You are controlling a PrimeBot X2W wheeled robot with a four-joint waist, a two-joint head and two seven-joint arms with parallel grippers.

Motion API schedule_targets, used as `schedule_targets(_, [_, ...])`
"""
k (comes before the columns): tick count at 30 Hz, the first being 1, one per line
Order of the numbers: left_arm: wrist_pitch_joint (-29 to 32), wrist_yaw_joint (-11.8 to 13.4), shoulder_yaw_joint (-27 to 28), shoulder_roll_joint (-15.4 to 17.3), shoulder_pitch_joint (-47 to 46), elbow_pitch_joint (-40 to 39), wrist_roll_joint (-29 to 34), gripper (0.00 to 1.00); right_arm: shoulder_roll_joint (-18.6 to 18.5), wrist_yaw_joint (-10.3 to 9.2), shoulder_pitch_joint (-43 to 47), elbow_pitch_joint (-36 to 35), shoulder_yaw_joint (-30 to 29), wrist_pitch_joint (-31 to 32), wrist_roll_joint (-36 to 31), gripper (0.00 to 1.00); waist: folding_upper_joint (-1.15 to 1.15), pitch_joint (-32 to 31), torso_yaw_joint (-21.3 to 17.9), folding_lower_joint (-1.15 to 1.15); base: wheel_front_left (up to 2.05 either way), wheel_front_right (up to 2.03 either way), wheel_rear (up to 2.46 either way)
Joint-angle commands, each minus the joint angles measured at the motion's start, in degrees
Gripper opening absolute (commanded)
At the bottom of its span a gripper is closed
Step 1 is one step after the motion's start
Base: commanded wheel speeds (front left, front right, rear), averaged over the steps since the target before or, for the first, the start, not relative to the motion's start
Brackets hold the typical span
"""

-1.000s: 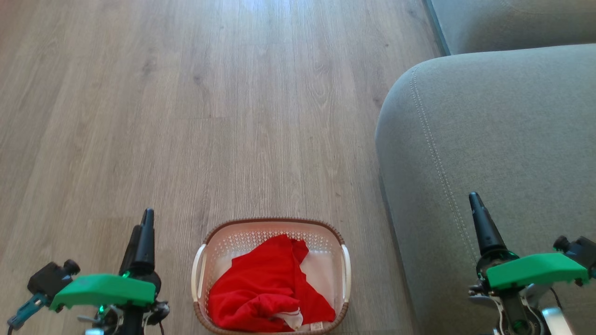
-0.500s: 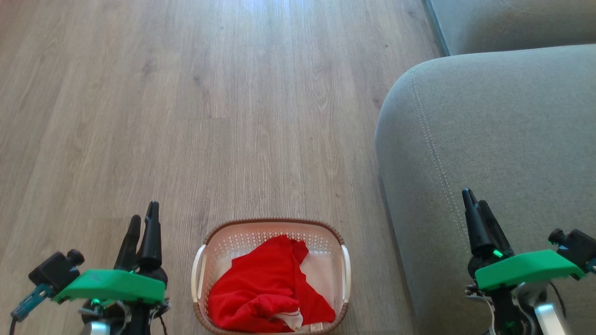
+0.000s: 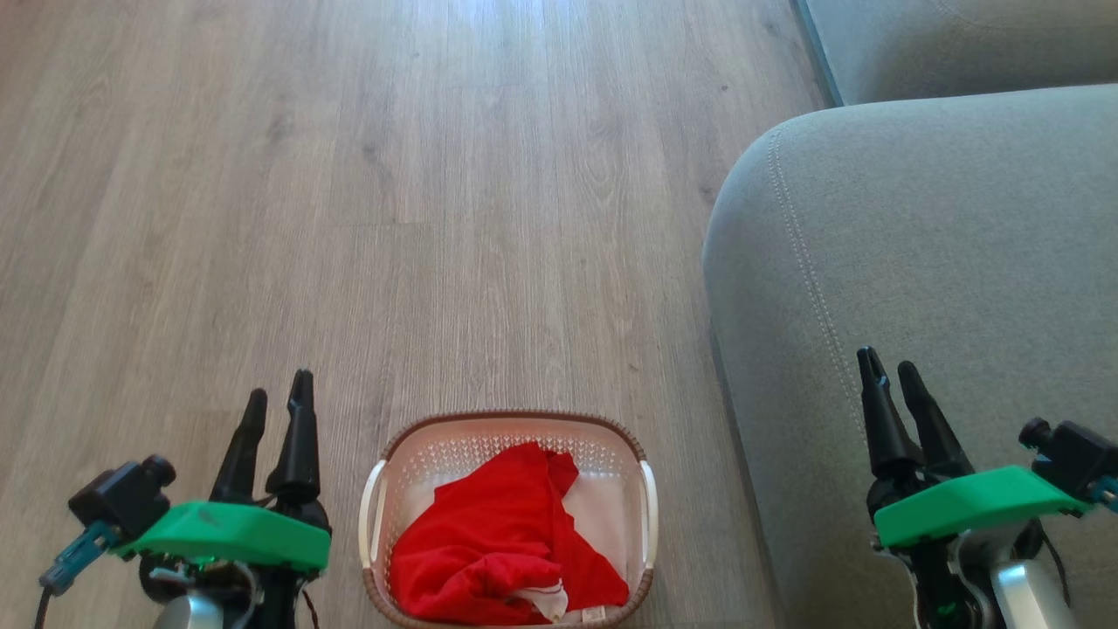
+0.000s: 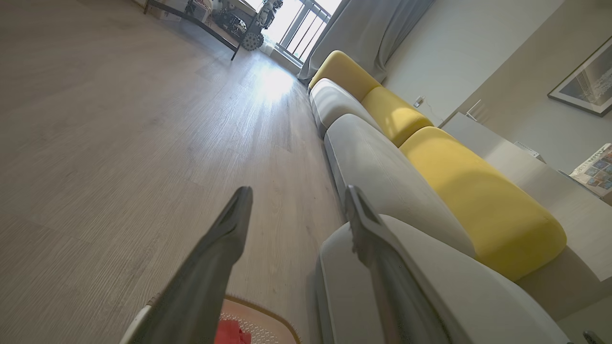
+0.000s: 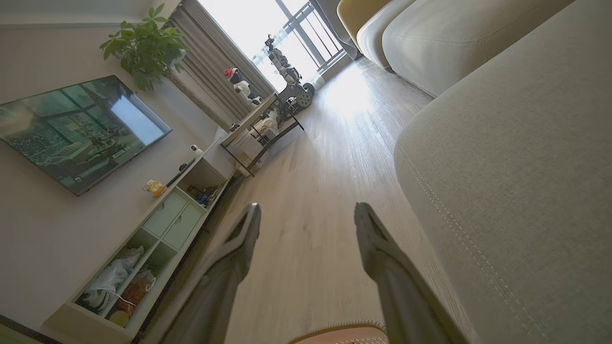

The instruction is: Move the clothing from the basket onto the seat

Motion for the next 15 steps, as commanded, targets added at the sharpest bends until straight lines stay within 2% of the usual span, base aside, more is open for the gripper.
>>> schedule_targets(1, [-0.74,-0.1,1.02,0.93,-3.03,-2.65,2.16,1.0,-1.43,0.01,-2.47,-2.34,1.13,-1.02,-2.04,1.0,0.0,0.01,0.04,0.0,0.0,0.0,0.0])
schedule_targets(15, [-2.92,-0.27,0.74,0.87,-3.01,-3.93,11.12,1.0,-1.7,0.0,-2.62,-2.7,1.95,-3.21,-10.31,1.0,0.0,0.06,-0.01,0.0,0.0,0.0,0.0])
